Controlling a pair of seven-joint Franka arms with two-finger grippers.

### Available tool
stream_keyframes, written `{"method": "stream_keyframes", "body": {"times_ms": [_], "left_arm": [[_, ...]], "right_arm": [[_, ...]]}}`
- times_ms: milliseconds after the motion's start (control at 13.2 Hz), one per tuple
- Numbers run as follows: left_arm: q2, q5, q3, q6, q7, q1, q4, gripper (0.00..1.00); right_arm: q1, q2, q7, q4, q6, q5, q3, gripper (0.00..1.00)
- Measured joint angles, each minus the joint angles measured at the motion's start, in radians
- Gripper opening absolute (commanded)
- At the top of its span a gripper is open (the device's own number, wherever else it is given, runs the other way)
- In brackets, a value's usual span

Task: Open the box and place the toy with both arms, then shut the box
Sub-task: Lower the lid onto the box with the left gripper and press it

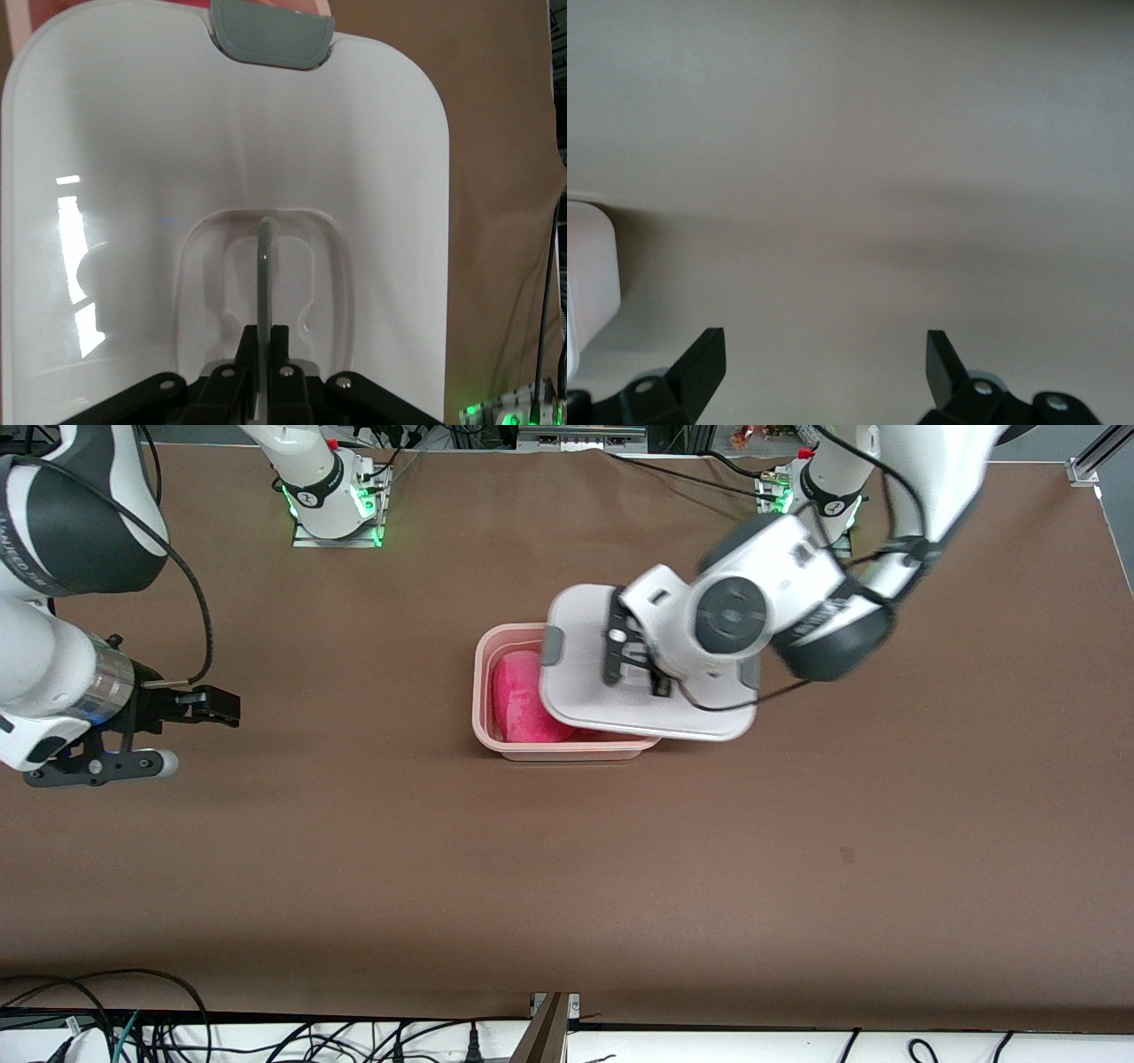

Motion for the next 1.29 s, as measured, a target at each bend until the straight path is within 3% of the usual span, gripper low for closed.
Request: {"method": "stream_keyframes", "body": {"times_ms": [152, 380, 532, 835, 1291], "left_arm": [[0.008, 0.000, 0.051, 0.056, -0.093, -0.123, 0.004, 0.07], [0.012, 0.000, 0.208, 0.161, -0.120, -0.316, 0.009, 0.07], [0.016, 0.000, 0.276, 0.209, -0.121, -0.382, 0.010, 0.07], [0.016, 0.000, 0.304, 0.224, -0.120, -0.373, 0.026, 0.10], [0.016, 0.000, 0.307, 0.223, -0.118, -0.324, 0.031, 0.09]], "right_arm": [[-0.001, -0.052, 0.000, -0.045, 0.024, 0.027, -0.048, 1.00], [-0.001, -0.120, 0.000, -0.086, 0.034, 0.031, -0.115, 1.00], [-0.002, -0.160, -0.001, -0.114, 0.036, 0.040, -0.151, 1.00], [-0.002, -0.235, -0.012, -0.205, 0.040, 0.114, -0.233, 1.00], [0.037, -0.269, -0.107, -0.249, 0.031, 0.131, -0.315, 1.00]]}}
